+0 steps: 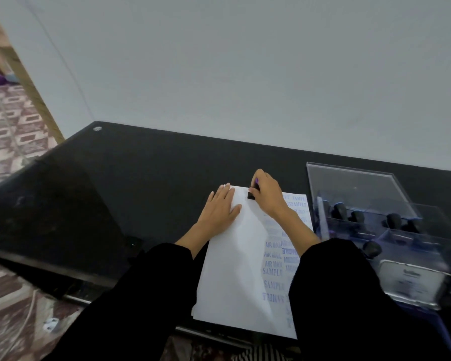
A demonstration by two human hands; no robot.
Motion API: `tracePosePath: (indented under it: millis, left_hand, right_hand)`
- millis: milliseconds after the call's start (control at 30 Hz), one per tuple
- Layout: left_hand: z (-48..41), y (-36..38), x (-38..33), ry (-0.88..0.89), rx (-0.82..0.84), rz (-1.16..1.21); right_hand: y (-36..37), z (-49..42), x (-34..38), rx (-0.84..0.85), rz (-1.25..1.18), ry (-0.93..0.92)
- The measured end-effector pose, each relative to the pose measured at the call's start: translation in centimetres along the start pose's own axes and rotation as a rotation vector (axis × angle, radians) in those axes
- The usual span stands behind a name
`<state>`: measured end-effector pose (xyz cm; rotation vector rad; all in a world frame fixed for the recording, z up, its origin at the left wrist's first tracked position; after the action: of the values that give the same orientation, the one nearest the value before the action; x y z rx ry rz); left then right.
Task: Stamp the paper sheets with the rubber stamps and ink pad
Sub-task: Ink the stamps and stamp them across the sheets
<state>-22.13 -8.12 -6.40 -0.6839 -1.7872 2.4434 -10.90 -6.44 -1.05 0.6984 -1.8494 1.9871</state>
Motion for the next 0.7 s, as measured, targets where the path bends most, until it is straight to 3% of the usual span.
tracePosePath:
  millis: [300, 700]
  left_hand:
    - [3.2, -2.9, -4.9, 0.152, -0.14, 0.164]
    - [9.0, 0.2, -15.6, 0.391, -0.033, 0.117]
  right_hand:
    - [-5.9, 4.3, -1.1, -0.108, -0.069, 0.01]
    - [-10.7, 13.4, -3.0, -0.135, -0.076, 0.026]
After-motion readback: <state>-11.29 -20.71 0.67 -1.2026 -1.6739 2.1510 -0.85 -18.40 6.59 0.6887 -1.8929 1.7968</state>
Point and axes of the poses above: each hand's wrist, its own z-axis away from the middle knuckle, its own y-axis out of the palm, x = y × z, the point moved 8 cm from there along -z, towards the middle knuckle, and after that the axes turned 13 degrees about x, right-handed, at the moved point
